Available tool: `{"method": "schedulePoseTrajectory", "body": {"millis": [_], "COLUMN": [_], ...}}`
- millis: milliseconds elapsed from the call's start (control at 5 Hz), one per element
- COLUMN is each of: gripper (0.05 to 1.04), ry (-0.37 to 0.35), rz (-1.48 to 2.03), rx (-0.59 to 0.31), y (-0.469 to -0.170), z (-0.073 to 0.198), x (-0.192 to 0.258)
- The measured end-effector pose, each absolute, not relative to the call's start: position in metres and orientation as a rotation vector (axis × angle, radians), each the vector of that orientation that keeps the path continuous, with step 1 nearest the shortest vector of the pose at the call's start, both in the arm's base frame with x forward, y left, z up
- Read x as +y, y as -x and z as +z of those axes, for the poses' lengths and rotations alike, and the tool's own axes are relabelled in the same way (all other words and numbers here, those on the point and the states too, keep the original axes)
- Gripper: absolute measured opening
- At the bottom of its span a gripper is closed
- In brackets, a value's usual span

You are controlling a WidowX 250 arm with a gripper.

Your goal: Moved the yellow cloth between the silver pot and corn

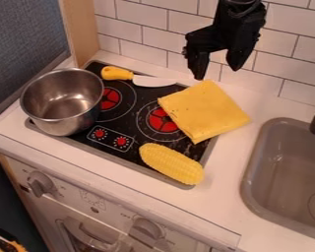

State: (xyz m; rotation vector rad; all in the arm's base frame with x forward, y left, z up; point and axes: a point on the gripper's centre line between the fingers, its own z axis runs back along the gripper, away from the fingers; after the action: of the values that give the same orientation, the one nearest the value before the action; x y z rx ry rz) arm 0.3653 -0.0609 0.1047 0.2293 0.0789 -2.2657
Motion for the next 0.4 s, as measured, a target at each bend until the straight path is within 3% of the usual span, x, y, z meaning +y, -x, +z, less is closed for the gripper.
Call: {"method": "schedulePoseTrajectory", "body": {"millis": [400], "gripper": [0.999], "ry": [-0.144], "rz": [-2.283], "rx": [0.165], "y": [-0.371], "z": [0.074], "x": [-0.045]}}
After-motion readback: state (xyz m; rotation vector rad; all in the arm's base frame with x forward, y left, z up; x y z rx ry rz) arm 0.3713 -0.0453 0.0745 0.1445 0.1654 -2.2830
